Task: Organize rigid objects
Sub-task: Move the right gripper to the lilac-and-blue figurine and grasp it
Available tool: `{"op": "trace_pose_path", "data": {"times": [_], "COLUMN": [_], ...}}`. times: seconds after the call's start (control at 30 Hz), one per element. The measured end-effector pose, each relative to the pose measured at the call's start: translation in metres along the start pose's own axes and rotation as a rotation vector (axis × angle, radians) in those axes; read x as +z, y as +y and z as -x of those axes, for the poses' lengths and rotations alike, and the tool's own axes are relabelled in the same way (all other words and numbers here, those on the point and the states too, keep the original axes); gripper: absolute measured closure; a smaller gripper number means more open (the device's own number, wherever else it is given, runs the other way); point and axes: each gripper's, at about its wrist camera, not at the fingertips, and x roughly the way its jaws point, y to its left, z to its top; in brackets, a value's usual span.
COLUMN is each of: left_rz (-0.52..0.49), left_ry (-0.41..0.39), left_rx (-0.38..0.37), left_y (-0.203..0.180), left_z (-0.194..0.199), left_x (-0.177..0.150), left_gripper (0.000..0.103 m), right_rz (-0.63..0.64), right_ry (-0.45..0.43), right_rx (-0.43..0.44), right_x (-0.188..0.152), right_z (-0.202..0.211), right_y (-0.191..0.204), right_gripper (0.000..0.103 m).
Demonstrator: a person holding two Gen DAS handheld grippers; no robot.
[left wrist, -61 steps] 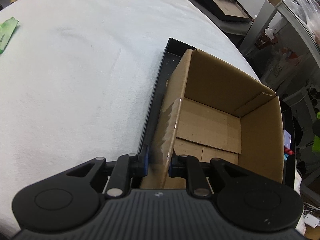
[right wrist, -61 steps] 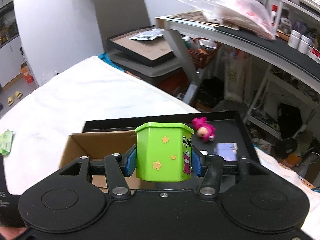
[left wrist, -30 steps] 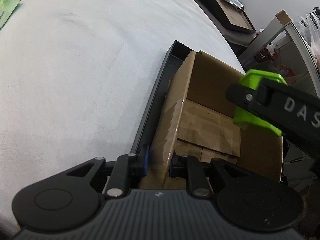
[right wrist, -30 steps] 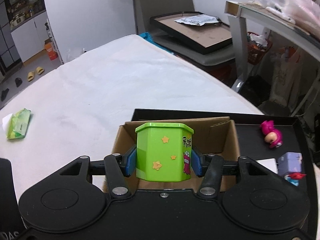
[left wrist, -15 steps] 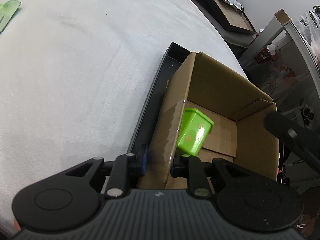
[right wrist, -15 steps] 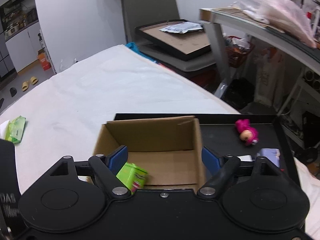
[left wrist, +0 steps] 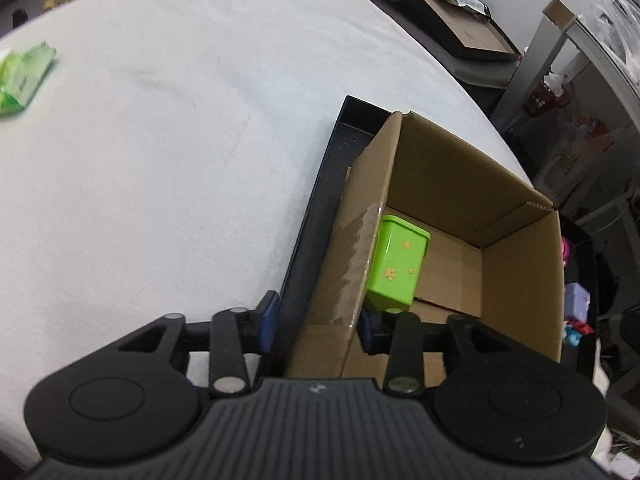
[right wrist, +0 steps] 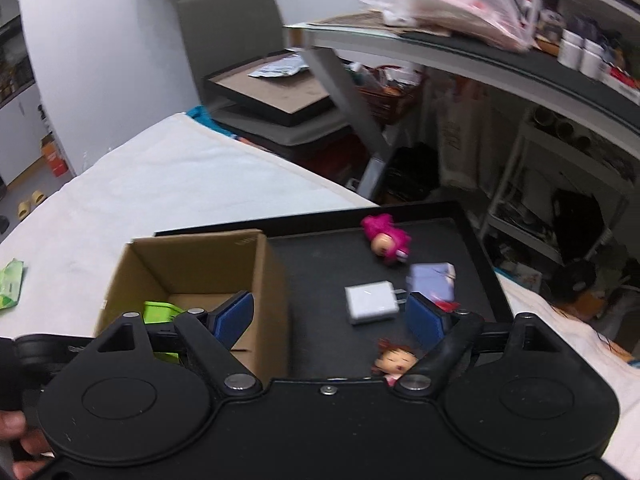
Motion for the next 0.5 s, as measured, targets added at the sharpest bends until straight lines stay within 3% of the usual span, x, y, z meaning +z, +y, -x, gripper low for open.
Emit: {"op": "trace_pose_path", "data": {"times": [0.27, 0.5], "left_rz": [-0.084, -0.145], "left_ry": [-0.035, -0.024], "left_rx": [0.025, 0.063], "left_y": [-0.016, -0.03], "left_z": [0.01, 0.003], "left_x": [-0.004, -0.007], "left_gripper": [0.048, 0.044], "right_rz": [-0.026, -0.075], "right_ry": [0.009, 0.03], "right_rx": [-0.005, -0.02], "right_x": [-0.008, -0.016], "right_z": [-0.008, -0.035], "right_y": [-0.032, -0.059], "right_gripper": [0.02, 0.02]}}
